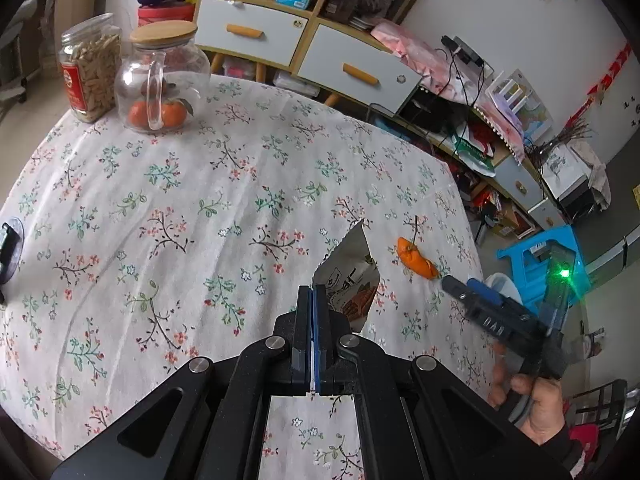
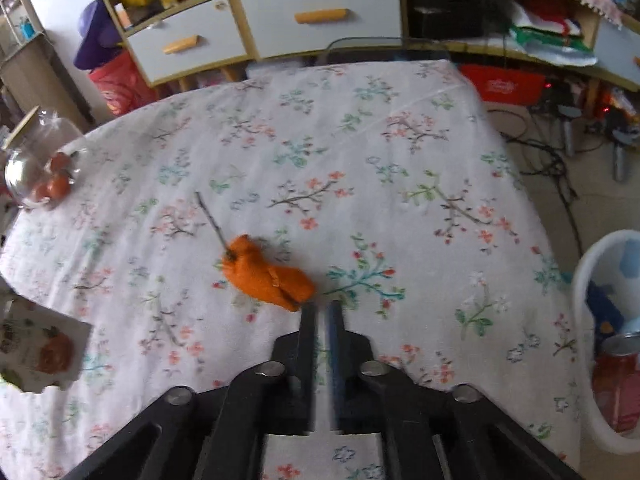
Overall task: Collect trash
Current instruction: 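Grasp the orange peel with the right tool while the left tool holds the wrapper, then drop the orange peel into the bin with the right tool while the left tool drops the wrapper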
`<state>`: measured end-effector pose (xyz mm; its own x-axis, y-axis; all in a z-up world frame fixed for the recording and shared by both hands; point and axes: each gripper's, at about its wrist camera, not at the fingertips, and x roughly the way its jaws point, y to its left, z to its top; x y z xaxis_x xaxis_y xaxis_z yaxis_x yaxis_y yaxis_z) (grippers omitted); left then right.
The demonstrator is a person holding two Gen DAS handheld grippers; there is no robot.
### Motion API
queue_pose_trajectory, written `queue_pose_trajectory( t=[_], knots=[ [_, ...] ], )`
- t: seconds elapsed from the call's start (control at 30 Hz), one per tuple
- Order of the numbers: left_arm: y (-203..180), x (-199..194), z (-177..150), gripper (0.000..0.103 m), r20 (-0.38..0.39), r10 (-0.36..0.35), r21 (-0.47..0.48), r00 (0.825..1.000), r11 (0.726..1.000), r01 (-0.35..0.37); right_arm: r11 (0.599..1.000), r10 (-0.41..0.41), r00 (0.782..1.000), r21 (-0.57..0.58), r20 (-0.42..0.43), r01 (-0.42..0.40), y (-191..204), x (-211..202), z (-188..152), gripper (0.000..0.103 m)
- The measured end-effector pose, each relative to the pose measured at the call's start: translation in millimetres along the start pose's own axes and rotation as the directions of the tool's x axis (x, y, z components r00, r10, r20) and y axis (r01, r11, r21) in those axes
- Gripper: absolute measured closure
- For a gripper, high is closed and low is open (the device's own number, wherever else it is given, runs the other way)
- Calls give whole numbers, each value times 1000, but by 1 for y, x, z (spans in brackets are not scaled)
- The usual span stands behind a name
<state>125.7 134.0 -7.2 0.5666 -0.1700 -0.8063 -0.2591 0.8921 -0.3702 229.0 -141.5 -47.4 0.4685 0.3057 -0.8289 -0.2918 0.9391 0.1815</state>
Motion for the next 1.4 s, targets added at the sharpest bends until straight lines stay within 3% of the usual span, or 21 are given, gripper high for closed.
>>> queue_pose_trajectory(
  t=[0.07,0.13,0.23,0.27,0.3,0.37,0.4,0.63,0.77,1.03,1.13,1.2,1.27,1.4],
  knots=[
    [3,0,3,103,4,0,-11,1000,1000,0,998,-19,1000,-67,-8,18,13,7,3,30],
    [5,0,3,103,6,3,-19,1000,1000,-3,990,-40,999,-132,23,43,24,12,6,29],
    [8,0,4,103,5,7,-25,1000,1000,-7,984,-46,999,-175,-14,42,35,36,13,30],
    [8,0,3,103,6,7,-26,1000,1000,-7,981,-63,998,-184,-26,57,36,46,13,38],
    [8,0,4,103,6,7,-28,1000,1000,-7,979,-79,996,-191,-39,70,35,55,13,53],
    [7,0,5,103,7,8,-27,1000,1000,-8,980,-74,996,-190,-58,62,33,65,10,69],
    [6,0,5,103,9,8,-26,1000,1000,-7,978,-83,996,-195,-34,75,33,63,9,87],
    [-18,2,-2,103,10,-20,13,1000,1000,20,994,-71,997,-81,-28,68,4,23,8,91],
    [-42,7,-9,103,-2,-38,66,999,997,38,991,-134,991,-2,-12,134,-32,-14,3,91],
    [-114,26,-23,103,-37,-74,193,997,978,80,926,-254,966,278,-38,255,-150,-66,-27,90],
    [-151,38,-28,103,-50,-98,235,994,966,107,898,-254,966,361,-41,251,-184,-81,-36,80],
    [-177,46,-31,103,-56,-114,265,992,956,125,879,-228,973,422,-34,221,-199,-94,-39,52],
    [-205,56,-37,103,-64,-133,295,989,944,146,869,-231,973,447,-8,210,-206,-108,-43,47],
    [-257,76,-48,103,-79,-166,352,983,918,183,850,-232,973,484,-7,206,-219,-131,-51,47]
  ],
)
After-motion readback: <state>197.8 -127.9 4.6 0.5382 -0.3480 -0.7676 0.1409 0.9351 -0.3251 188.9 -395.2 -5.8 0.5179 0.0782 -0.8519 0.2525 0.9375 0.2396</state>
